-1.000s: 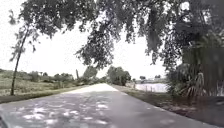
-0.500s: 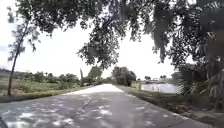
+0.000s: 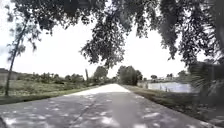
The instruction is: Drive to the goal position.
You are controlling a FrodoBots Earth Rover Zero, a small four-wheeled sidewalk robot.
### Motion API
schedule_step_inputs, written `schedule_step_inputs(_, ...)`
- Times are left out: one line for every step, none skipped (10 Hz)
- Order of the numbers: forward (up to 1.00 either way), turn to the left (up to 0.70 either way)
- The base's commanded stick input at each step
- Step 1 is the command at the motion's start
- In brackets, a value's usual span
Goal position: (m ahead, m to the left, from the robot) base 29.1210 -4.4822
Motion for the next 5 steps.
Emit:
schedule_step_inputs(0.85,0.00)
schedule_step_inputs(0.85,0.00)
schedule_step_inputs(0.85,0.00)
schedule_step_inputs(0.85,0.00)
schedule_step_inputs(0.85,0.00)
